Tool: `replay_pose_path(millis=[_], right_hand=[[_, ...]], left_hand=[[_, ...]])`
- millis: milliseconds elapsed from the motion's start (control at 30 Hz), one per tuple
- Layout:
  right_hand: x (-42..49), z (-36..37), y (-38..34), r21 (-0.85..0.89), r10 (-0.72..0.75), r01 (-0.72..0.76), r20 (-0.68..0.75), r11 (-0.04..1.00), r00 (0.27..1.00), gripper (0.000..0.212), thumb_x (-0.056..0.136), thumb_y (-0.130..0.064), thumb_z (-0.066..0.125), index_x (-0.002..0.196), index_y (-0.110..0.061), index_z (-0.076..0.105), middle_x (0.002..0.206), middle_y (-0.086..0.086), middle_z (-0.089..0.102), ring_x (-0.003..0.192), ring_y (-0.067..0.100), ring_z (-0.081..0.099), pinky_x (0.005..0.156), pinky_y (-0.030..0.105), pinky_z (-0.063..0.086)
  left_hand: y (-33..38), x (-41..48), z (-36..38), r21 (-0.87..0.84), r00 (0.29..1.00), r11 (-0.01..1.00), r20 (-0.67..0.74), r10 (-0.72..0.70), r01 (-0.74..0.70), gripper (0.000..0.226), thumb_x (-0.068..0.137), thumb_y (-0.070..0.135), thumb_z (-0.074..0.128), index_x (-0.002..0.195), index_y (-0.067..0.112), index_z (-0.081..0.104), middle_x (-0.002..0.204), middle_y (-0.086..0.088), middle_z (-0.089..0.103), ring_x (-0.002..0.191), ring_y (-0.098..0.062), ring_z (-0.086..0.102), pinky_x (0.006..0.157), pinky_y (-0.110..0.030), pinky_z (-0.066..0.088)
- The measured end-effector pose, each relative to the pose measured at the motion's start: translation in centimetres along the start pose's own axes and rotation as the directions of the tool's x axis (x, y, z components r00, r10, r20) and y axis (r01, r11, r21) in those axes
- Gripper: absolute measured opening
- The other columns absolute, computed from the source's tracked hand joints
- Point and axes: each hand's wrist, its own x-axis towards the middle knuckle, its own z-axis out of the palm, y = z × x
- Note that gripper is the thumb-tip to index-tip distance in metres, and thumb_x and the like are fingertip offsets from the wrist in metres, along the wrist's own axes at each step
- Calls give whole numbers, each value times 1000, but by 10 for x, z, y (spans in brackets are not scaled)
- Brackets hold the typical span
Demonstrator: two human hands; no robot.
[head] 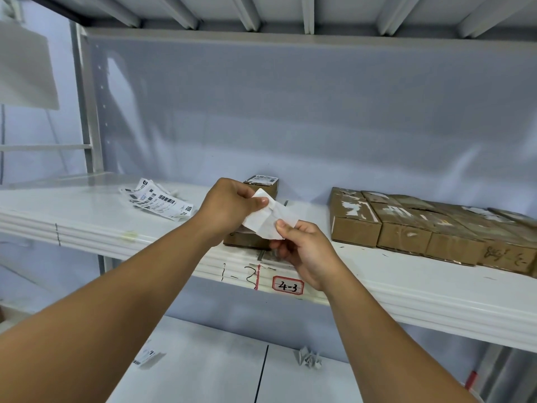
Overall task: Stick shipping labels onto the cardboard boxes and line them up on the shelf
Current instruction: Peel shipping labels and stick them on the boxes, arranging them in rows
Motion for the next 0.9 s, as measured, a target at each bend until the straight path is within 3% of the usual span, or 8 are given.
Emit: replay_pose_path(millis=[167,233,300,467,567,633,767,900], right_hand=[[1,0,-2,127,-16,23,-53,992,998,25,96,-26,50,89,-5,62,69,10,57,55,15,51,49,22,47],[1,2,0,81,-38,42,-46,996,998,28,95,-28,51,95,-3,63,80,14,58,59,17,57,50,25,50],[2,3,2,41,-52,54,-49,998,997,33,93,-30,54,98,1,66,82,15,62,66,21,62,54,32,54],[2,0,4,-17,-59,57,-114,998,992,31,95,-29,53,92,-2,68,83,14,65,72,23,62,54,31,52],[2,0,4,-17,-59,58,-134,998,989,28,96,-29,51,89,-8,68,93,17,68,81,25,63,61,31,52],[1,0,4,2,-54,55,-130,999,990,27,96,-28,51,91,-8,69,95,17,70,82,25,65,63,30,52],[-1,1,1,70,-30,38,-107,997,994,28,98,-24,48,92,-4,67,83,14,69,66,18,66,53,26,52],[-2,3,-2,78,-23,31,-113,996,993,29,100,-23,44,91,-2,63,69,11,66,50,15,62,44,24,49]], left_hand=[[7,-4,-6,253,988,958,-46,150,-134,11,84,25,69,77,16,69,67,3,58,60,-13,59,43,-21,49],[8,-9,-3,431,979,886,-24,203,-173,16,85,32,66,69,27,65,62,9,52,61,-12,55,48,-20,47],[4,-15,5,510,970,832,17,241,-216,31,86,34,64,57,31,54,56,10,49,55,-6,49,43,-11,34],[-5,-15,16,361,988,921,8,152,-145,28,90,30,61,71,11,68,69,-2,60,59,-10,51,54,-20,38],[-6,-12,15,50,1000,999,11,-18,17,27,88,23,65,79,-2,68,74,-7,61,65,-20,58,55,-26,51],[-6,-12,15,-57,995,994,34,-93,95,28,88,19,65,88,-9,66,78,-11,62,65,-20,60,48,-21,50],[-5,-12,13,-148,990,979,55,-130,137,24,91,18,62,96,-5,66,87,-11,66,67,-15,60,41,-12,43],[-7,-11,14,-165,993,980,30,-112,115,25,93,18,58,91,-6,66,83,-13,65,66,-19,61,43,-17,48]])
